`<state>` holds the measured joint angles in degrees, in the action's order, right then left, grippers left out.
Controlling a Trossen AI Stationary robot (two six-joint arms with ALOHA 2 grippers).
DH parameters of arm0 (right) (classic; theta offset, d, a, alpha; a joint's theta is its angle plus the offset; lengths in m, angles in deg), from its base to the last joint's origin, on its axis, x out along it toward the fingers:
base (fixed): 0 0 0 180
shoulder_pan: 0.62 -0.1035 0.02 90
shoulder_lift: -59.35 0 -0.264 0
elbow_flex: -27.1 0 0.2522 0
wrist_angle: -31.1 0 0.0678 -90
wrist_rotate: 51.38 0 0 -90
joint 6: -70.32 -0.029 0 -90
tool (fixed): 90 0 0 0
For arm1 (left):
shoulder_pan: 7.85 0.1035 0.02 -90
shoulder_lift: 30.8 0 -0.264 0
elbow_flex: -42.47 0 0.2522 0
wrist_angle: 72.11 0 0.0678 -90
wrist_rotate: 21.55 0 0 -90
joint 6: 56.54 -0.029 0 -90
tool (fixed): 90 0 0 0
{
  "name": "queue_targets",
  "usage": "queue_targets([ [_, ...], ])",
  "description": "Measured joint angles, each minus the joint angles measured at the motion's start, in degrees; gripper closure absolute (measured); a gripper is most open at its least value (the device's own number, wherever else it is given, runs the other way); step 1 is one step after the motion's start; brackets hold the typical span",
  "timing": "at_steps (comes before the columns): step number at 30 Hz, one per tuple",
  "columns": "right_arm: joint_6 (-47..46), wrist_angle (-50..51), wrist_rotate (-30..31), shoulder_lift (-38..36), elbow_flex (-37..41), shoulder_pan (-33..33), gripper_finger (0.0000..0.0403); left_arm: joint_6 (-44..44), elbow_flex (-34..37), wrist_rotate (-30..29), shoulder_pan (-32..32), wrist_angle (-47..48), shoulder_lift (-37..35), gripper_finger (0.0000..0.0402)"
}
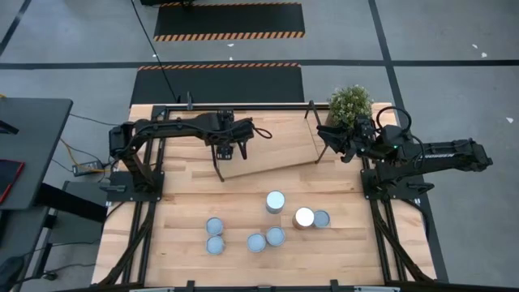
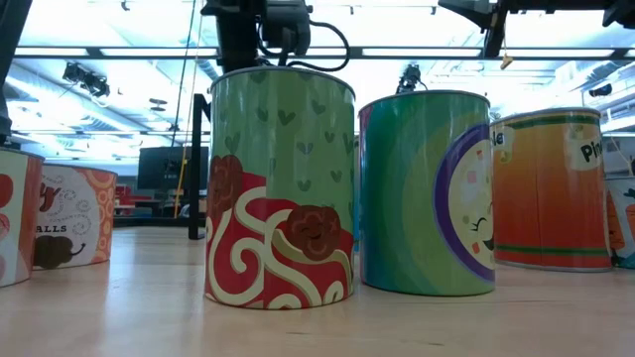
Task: Pick and place cans onto a shelf
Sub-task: Put the canned tomatoes on the shelf, then put the canned diced tomatoes on the shelf
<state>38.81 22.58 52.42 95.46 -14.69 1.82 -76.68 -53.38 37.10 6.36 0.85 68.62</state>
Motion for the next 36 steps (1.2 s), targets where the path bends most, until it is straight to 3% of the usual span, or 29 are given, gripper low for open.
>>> queue_targets([
  [10, 0.0, 0.0, 0.0, 0.0, 0.0, 0.0, 0.0222, 1.24, 0.0, -6.33, 1.77, -1.0, -0.01, 0.0014],
  [19, 0.0, 0.02, 0.0, 0.0, 0.0, -0.02, 0.0222, 9.67, 0.0, -1.89, -1.33, 0.71, -1.95, 0.0014],
  [22, 0.0, 0.04, -0.14, 0.0, 0.0, -0.02, 0.0222, 15.49, 0.0, 7.27, -3.01, -0.99, -3.76, 0.0014],
  [26, -1.2, -0.33, -4.28, 0.0, 0.0, -0.08, 0.0222, 23.92, -0.02, 29.37, -4.67, -9.13, -5.8, 0.0014],
  [29, -2.22, -0.28, -6.1, 0.9, 0.0, -0.11, 0.0222, 30.69, -0.04, 41.58, -6.26, -17.21, -6.14, 0.0014],
  [32, -5.45, 0.03, -9.52, 2.5, 0.0, -0.11, 0.0222, 38.06, -0.04, 46.49, -8.03, -23.93, -6.23, 0.0014],
  [36, -8.58, -0.42, -18.25, 5.57, -0.02, -0.11, 0.0222, 43.98, -0.04, 46.35, -10.69, -25.91, -6.43, 0.0014],
])
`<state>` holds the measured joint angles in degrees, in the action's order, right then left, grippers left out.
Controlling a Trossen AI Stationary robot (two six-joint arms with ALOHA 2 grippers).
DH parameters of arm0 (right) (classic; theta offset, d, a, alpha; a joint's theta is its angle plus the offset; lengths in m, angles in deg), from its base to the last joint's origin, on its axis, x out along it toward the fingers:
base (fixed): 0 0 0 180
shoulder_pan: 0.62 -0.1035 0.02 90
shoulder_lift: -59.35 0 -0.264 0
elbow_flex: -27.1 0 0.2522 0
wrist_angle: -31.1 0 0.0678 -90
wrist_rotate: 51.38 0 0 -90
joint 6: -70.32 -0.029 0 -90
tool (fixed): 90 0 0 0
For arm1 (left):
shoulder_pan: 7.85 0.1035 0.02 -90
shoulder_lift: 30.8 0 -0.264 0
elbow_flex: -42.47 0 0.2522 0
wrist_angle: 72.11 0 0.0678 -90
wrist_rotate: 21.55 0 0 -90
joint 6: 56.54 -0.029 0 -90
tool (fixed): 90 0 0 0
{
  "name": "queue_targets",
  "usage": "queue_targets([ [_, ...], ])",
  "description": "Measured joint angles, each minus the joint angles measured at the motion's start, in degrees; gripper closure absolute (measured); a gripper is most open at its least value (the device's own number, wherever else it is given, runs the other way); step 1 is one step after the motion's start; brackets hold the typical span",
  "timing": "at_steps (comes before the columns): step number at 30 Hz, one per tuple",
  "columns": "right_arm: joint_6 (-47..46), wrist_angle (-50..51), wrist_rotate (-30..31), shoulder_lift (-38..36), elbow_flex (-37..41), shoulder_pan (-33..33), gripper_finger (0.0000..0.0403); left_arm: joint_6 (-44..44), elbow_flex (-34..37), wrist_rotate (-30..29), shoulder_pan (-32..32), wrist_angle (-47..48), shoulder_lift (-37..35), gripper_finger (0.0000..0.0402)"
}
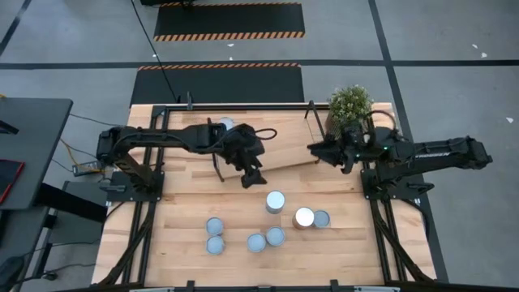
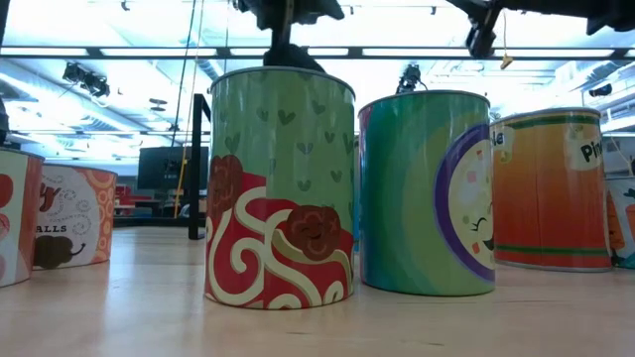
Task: Pick and place cans onto a shelf
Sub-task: Put the canned diced tomatoes on the shelf
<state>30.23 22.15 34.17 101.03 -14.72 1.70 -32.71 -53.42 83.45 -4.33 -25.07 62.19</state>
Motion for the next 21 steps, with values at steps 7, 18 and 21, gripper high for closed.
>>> queue_targets([
  [7, 2.41, 3.83, -1.98, 6.05, -4.18, -3.45, 0.0222, 5.94, 0.0, -4.23, -6.65, 1.64, -1.73, 0.0014],
  [18, 13.15, 32.64, -1.39, 11.01, -15.39, -7.25, 0.0222, 15.79, 0.02, -12.48, -21.99, 14.99, -2.14, 0.0014],
  [21, 14.04, 38.77, -1.09, 11.82, -16.95, -8.67, 0.0222, 19.21, 0.04, -15.54, -24.49, 15.08, -2.22, 0.0014],
])
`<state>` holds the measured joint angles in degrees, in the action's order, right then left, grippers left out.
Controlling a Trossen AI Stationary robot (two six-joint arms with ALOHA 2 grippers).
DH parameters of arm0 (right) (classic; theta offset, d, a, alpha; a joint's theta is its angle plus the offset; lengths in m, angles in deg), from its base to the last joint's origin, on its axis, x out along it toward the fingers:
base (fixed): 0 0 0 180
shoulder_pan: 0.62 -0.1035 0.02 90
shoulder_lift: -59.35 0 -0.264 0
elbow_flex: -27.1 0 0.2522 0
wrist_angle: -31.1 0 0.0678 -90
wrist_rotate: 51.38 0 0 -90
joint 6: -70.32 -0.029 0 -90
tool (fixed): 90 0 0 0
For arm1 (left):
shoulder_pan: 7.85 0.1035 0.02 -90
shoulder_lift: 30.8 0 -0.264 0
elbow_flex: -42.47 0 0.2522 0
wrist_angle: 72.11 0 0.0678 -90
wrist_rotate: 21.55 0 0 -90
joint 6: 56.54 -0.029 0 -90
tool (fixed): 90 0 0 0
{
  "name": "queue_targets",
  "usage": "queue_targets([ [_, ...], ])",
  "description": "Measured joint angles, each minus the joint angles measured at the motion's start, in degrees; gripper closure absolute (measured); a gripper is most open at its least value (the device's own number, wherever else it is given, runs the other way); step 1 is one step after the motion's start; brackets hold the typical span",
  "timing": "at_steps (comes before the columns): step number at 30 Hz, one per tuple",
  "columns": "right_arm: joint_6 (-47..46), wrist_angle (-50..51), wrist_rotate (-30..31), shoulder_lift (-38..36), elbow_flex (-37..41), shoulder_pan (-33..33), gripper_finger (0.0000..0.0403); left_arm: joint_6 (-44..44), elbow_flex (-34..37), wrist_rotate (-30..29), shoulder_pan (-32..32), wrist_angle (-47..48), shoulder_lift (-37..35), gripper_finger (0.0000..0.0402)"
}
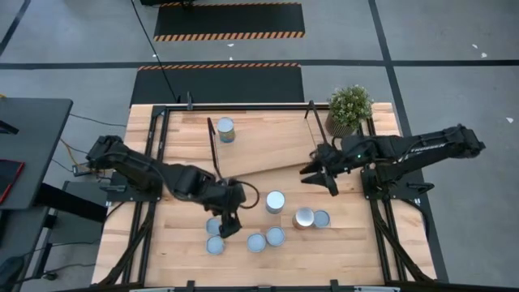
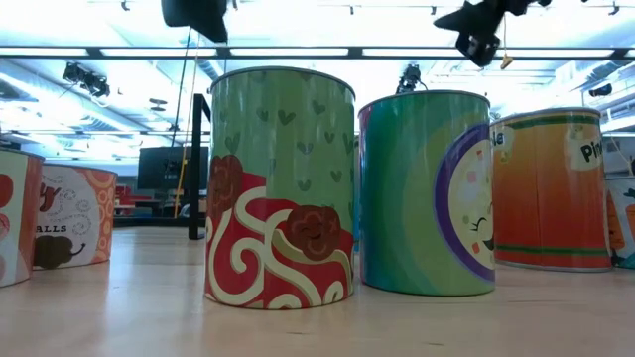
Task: Pick and place cans onto a shelf
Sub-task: Put the canned diced tomatoes on the shelf
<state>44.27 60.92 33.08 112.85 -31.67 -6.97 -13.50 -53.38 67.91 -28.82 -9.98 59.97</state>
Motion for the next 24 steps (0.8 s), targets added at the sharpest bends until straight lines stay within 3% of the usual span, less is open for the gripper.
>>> queue_targets([
  [9, -0.68, 5.87, 0.09, 2.38, -1.57, -4.51, 0.022, 4.37, 0.0, -8.67, -5.58, 2.84, 0.35, 0.0014],
  [15, -3.29, 8.43, 0.2, 3.99, -1.6, -6.28, 0.0181, 6.09, 0.04, -14.85, -7.87, 8.93, 1.01, 0.0014],
  [20, -4.07, 9.88, 1.03, 4.33, -1.6, -7.15, 0.0144, 9.13, 0.02, -14.69, -9.98, 10.06, 1.95, 0.0014],
  [24, -5.48, 13.97, 0.42, 3.36, -1.58, -8.32, 0.0126, 12.41, 0.02, -10.69, -13.09, 10.32, 2.0, 0.0014],
])
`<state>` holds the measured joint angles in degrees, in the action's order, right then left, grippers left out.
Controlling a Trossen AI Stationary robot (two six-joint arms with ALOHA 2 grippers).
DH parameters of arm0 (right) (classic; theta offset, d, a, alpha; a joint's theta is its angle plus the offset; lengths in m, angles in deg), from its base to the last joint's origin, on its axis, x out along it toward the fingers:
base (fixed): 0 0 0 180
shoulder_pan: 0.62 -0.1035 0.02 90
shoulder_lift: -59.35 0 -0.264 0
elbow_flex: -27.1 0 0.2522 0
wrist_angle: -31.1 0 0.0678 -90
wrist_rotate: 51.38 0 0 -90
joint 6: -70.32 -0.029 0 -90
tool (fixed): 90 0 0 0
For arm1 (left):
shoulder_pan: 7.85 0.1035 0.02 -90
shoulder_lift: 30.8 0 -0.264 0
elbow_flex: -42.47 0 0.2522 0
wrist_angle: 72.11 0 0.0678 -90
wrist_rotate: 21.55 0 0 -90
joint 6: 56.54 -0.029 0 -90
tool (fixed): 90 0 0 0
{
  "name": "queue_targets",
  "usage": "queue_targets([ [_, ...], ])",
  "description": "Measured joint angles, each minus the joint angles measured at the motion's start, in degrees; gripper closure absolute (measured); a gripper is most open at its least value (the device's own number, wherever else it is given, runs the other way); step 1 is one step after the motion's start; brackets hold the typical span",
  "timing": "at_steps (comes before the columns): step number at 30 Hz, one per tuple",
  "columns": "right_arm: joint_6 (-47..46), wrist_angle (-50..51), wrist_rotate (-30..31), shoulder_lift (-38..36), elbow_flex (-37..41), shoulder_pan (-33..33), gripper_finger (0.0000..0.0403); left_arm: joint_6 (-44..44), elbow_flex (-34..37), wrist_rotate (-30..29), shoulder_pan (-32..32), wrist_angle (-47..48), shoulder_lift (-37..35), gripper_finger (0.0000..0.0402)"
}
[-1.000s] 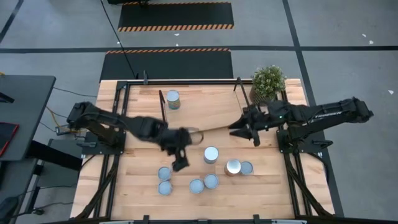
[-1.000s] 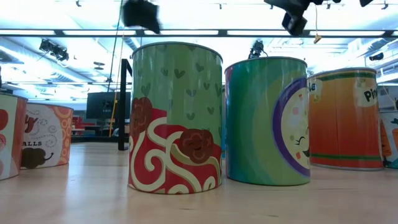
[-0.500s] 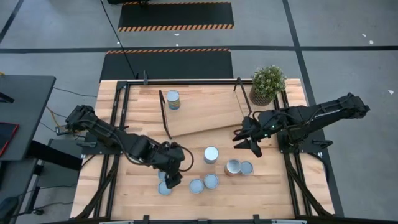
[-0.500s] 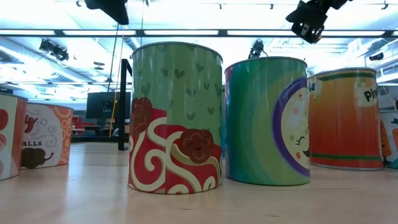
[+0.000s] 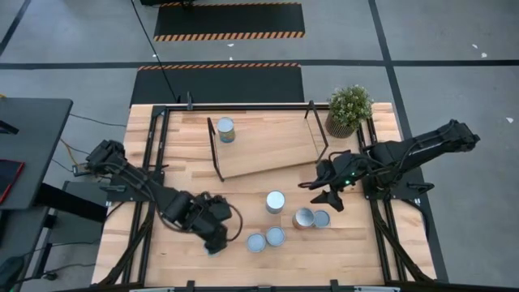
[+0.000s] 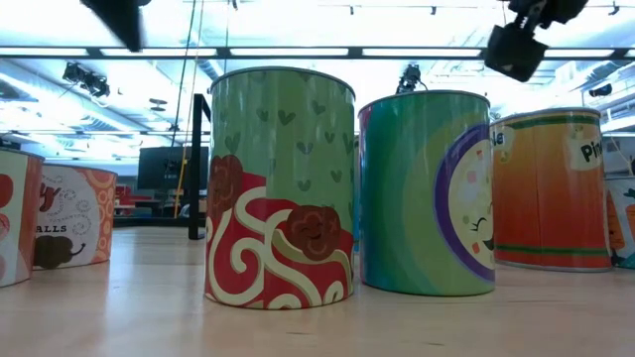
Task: Pick and place cans onto a shelf
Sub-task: Put the canned diced tomatoes on the shelf
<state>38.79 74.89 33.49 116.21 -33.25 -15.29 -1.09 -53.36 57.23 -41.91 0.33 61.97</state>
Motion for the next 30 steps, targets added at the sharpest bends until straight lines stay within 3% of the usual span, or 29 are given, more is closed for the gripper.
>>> queue_targets([
  [5, 0.54, 3.52, 2.34, -1.23, 0.02, -0.9, 0.0121, 6.04, 0.0, 4.83, -4.72, 1.47, 0.0, 0.0014],
  [15, 3.32, 1.19, 10.08, -1.67, 0.04, -0.86, 0.0121, 18.82, 0.0, 5.36, -11.91, -2.22, 4.02, 0.0014],
  [20, 4.42, -2.12, 10.05, -1.67, 0.04, -1.01, 0.0121, 18.84, -0.02, 6.33, -11.35, -7.93, 6.15, 0.0014],
  [30, 6.1, -3.48, 10.08, -1.67, 0.09, -0.94, 0.0121, 11.03, 0.0, 6.28, -6.98, -5.62, 8.26, 0.0014],
])
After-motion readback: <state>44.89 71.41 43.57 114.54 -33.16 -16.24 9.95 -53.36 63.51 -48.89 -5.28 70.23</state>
